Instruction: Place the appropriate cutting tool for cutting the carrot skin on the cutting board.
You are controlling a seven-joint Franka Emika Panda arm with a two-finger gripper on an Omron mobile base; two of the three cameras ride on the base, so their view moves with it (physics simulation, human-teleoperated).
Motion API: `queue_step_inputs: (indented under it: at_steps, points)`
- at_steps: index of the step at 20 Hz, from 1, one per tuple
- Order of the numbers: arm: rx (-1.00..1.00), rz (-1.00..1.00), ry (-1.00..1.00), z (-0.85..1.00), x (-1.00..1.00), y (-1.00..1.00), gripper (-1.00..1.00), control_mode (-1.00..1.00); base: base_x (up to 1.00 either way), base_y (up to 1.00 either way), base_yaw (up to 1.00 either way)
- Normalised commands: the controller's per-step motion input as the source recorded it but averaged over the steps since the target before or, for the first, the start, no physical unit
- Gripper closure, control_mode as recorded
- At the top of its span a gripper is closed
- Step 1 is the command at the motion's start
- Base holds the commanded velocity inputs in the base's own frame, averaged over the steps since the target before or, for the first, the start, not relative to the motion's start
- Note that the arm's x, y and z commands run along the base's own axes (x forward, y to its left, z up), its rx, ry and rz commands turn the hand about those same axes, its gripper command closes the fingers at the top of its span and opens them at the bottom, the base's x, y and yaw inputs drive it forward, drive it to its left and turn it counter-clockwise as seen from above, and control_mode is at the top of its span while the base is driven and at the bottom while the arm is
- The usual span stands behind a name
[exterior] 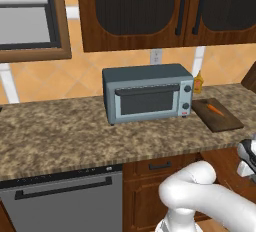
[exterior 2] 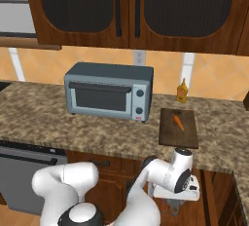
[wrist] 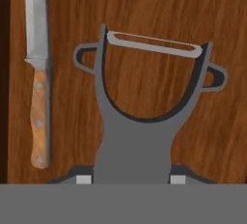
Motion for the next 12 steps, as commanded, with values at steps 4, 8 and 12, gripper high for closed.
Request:
queue_step_inputs:
  at_steps: [4,8,12]
  points:
    - [0.0,-0.08,0.0,1.0,-0.41,0.02,1.0,-1.0,0.0,0.0,0.0]
    - [0.0,-0.12,0.0,0.95,-0.58,0.06,1.0,-1.0,0.0,0.0,0.0]
    - [0.0,-0.15,0.0,1.0,-0.44,0.04,1.0,-1.0,0.0,0.0,0.0]
